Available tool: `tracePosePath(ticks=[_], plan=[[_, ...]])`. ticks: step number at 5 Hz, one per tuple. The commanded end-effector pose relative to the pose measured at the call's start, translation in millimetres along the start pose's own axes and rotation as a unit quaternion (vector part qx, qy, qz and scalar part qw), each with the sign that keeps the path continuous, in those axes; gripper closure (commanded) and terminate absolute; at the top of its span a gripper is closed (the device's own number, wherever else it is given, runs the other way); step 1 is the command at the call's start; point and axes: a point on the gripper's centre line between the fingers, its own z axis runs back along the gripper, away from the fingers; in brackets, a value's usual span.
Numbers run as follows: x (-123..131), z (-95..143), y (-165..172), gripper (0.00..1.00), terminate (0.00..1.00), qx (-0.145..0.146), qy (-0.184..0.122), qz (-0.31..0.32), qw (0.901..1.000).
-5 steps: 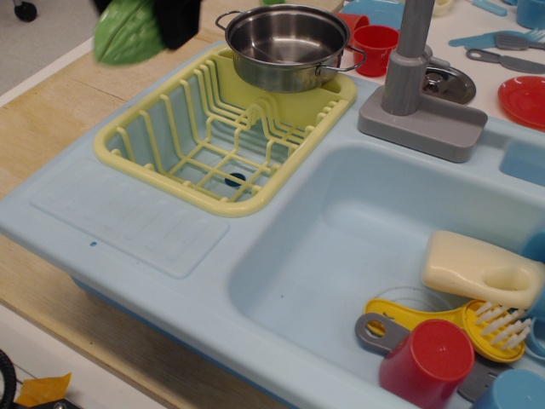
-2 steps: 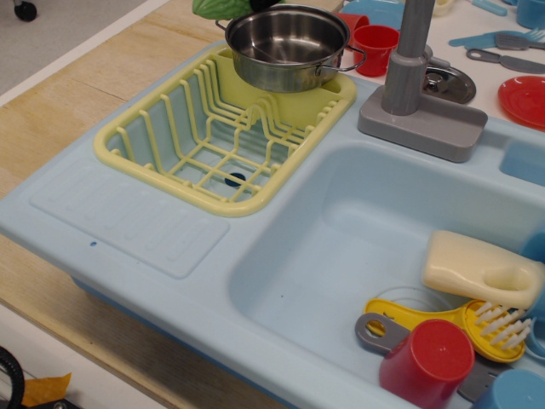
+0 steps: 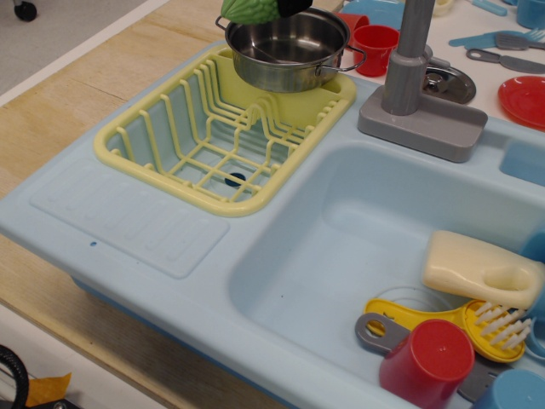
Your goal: Put green squash into pot or pan
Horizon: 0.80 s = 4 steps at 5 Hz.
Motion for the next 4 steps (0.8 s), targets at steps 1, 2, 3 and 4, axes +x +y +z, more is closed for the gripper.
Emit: tracePosePath(ticks=[1,2,3,4], plan=[[9.9,13.0,-2.4,0.00,0.00,-0.013,-0.004,-0.016,0.9998],[9.9,13.0,-2.4,0.00,0.00,-0.013,-0.004,-0.016,0.9998],[9.9,13.0,-2.4,0.00,0.00,-0.013,-0.004,-0.016,0.9998],[9.9,13.0,-2.4,0.00,1.00,-0.013,-0.004,-0.016,0.9998]])
